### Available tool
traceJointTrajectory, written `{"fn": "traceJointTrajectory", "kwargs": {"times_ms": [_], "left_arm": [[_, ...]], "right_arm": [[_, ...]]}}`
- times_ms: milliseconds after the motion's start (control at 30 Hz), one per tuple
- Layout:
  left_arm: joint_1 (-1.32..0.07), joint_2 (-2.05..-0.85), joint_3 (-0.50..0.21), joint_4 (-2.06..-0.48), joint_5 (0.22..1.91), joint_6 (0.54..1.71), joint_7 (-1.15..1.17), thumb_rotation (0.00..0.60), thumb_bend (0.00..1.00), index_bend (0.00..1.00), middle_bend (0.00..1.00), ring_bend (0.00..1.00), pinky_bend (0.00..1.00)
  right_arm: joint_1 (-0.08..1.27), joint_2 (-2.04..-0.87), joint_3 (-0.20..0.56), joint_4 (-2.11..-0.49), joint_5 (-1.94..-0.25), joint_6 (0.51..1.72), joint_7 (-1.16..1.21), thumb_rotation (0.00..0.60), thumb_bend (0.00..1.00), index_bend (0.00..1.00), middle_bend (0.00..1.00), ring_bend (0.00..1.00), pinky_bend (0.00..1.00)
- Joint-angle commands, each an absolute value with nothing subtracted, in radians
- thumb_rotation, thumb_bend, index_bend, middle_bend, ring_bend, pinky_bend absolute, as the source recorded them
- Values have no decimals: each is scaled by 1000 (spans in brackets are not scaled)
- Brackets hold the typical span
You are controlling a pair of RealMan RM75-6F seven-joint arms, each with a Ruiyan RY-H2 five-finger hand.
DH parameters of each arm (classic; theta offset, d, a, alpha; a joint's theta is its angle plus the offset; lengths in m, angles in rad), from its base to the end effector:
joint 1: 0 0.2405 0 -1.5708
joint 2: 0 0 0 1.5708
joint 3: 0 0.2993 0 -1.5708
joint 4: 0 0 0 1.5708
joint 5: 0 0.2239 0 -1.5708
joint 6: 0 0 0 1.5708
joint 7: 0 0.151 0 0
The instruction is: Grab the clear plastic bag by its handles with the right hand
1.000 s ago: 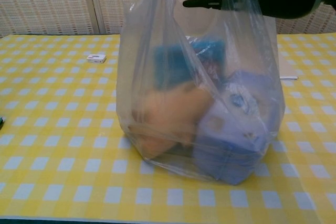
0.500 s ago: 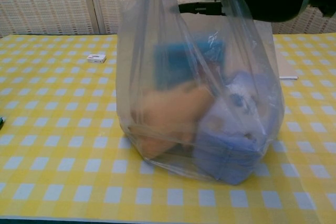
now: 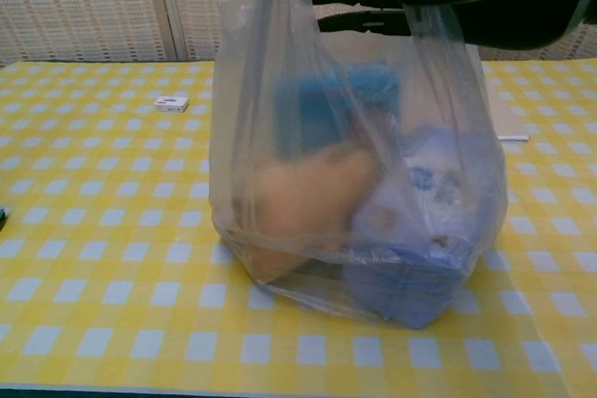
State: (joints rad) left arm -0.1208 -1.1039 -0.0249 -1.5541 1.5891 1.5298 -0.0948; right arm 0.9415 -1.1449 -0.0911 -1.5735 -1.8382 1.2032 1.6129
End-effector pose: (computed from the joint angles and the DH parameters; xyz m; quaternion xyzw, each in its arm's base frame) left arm -0.3485 0.2000 0.1736 -0.6183 -0.3591 -0.4260 0.5543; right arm -0.1214 -0.3538 0.0850 -0.5576 0.6635 -0.4776 0.1444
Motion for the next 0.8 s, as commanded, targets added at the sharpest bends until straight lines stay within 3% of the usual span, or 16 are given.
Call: {"fn": "traceJointTrajectory", "kwargs": {"times_ms": [33,800], "left_arm": [[-122,-1105,-25,-1554,1590,1528,-92,600,278,0,0,0,0],[-122,-1107,-27,-1557,1587,1526,-85,600,278,0,0,0,0]], "right_arm": [[933,-1138,-96,-1573,-1833,1212,1605,600,239,0,0,36,0],[923,-1139,-145,-1580,-1875,1230,1580,600,239,0,0,35,0]]}}
